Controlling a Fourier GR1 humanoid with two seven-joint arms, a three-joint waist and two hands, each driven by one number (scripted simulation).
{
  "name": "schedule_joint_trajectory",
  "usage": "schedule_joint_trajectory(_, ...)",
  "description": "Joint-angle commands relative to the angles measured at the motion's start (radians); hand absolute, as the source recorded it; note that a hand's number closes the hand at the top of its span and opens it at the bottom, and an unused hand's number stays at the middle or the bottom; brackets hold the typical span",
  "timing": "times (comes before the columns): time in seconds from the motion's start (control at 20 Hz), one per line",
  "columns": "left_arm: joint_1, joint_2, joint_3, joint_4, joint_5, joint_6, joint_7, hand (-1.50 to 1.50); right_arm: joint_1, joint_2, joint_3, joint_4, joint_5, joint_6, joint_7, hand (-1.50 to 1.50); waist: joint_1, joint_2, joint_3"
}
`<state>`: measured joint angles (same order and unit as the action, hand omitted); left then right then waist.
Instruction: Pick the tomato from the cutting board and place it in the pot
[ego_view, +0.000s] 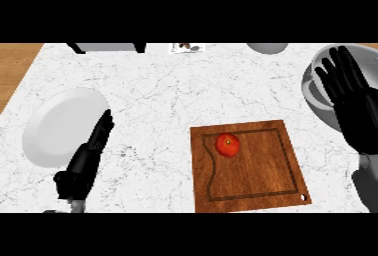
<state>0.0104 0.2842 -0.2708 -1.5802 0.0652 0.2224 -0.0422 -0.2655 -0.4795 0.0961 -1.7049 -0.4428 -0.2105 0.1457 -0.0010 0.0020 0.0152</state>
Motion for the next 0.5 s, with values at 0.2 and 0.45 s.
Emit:
schedule_joint_trajectory(0.2,0.021,-0.043,0.101,-0.024,0.032,0.094,-0.049,0.00,0.105,-0.079,-0.051,-0.230,0.409,-0.262,-0.276,1.50,-0.083,-0.050,-0.022)
schedule_joint_trajectory(0.45,0.046,-0.075,0.130,-0.038,0.068,0.116,-0.060,0.00,0.344,-0.006,-0.135,-0.113,0.627,-0.586,-0.230,-1.50,-0.147,-0.033,-0.020)
